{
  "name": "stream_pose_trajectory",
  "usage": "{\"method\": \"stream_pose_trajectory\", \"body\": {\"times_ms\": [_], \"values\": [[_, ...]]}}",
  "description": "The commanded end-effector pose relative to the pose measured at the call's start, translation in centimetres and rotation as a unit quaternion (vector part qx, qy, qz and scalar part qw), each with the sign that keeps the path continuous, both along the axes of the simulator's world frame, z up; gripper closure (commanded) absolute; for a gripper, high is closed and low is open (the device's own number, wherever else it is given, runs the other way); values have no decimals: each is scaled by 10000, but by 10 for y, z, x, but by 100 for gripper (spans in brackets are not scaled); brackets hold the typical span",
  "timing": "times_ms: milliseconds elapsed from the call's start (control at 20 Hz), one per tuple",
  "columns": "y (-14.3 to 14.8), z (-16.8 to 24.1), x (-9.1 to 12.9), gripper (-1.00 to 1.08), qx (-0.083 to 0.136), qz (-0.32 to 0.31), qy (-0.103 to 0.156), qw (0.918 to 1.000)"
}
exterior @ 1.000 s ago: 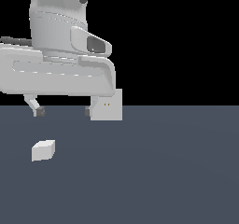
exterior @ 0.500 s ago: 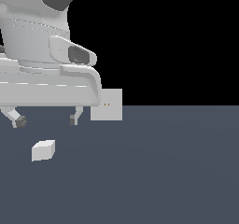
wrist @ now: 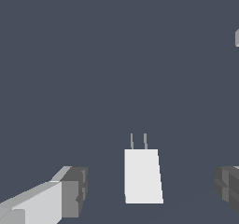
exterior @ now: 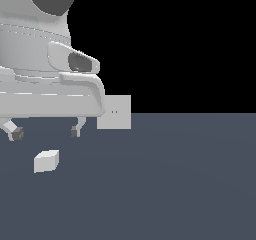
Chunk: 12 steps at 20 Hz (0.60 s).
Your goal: Plug the charger into the wall socket.
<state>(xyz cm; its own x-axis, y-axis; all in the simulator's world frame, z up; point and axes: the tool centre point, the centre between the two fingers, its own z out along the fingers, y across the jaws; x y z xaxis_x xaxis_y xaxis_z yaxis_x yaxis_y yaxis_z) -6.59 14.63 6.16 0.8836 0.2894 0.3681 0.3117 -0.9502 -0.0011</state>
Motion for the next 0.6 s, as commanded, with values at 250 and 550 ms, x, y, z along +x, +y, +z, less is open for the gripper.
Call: {"method": "stream_pose_trajectory", "body": {"times_ms": [250, 550], "values": [[0, -20, -1, -92, -5, 2, -3, 10000], [0, -44, -1, -92, -8, 4, -9, 10000]]}}
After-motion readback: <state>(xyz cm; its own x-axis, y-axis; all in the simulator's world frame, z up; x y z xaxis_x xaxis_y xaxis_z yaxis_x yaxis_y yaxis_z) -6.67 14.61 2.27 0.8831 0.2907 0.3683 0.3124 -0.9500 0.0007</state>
